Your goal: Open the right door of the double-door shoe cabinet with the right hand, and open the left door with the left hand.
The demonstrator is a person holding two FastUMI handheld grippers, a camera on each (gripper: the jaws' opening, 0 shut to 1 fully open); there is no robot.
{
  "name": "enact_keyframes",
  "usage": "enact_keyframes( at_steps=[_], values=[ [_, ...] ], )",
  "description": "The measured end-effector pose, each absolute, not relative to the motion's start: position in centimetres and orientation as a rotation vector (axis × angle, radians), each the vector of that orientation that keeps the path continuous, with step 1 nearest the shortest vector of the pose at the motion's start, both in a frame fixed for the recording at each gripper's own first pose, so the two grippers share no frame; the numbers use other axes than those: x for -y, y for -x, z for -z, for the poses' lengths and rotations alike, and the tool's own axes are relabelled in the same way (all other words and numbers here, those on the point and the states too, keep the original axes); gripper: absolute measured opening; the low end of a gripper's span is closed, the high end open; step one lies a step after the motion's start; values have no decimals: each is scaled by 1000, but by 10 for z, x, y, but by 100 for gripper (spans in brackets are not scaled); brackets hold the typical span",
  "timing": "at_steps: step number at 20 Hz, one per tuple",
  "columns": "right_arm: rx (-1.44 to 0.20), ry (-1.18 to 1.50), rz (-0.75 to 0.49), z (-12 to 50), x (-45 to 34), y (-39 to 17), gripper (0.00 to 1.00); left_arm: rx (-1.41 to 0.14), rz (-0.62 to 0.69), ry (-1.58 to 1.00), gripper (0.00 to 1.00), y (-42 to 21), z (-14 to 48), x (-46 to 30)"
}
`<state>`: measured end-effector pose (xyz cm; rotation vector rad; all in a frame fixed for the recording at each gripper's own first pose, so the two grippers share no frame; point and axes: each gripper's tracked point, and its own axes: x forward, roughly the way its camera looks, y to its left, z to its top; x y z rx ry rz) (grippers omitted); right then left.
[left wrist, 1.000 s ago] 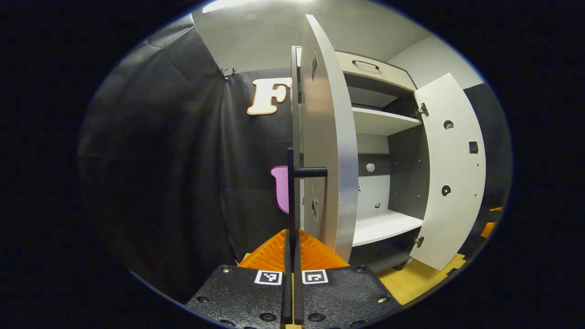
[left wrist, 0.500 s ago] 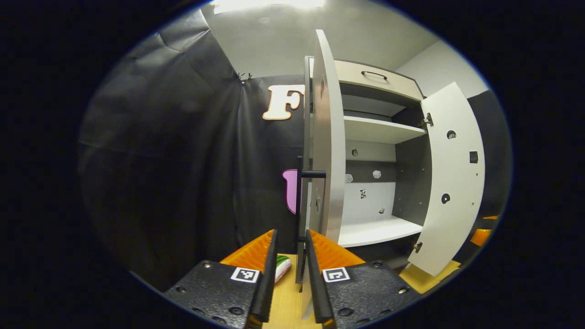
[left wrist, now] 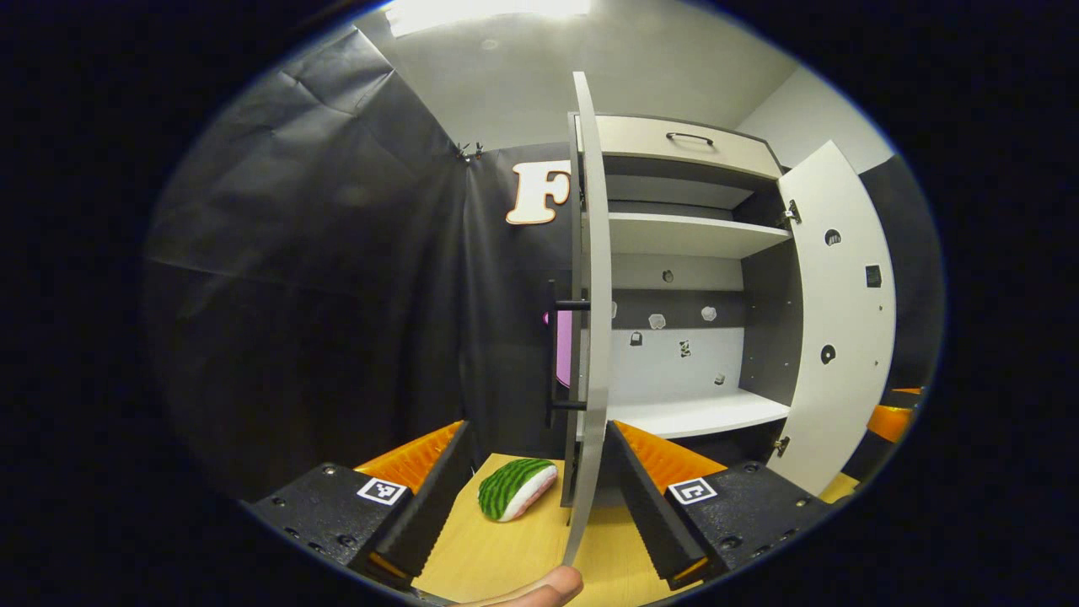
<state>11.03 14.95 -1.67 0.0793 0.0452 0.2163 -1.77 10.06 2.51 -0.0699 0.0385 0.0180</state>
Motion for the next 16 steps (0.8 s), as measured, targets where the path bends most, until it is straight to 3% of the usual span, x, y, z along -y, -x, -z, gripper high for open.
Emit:
enact_keyframes(
  at_steps=[6, 8, 16],
  values=[
    [-60, -92, -208, 28, -136, -118, 100, -36, 0, 70, 94, 38, -3, -70],
    [-69, -88, -206, 32, -132, -120, 100, -26, 6, 83, 96, 41, -1, -54],
    [-34, -25, -213, 43, -132, -129, 100, 26, 170, 65, 94, 52, -19, 53]
  ],
)
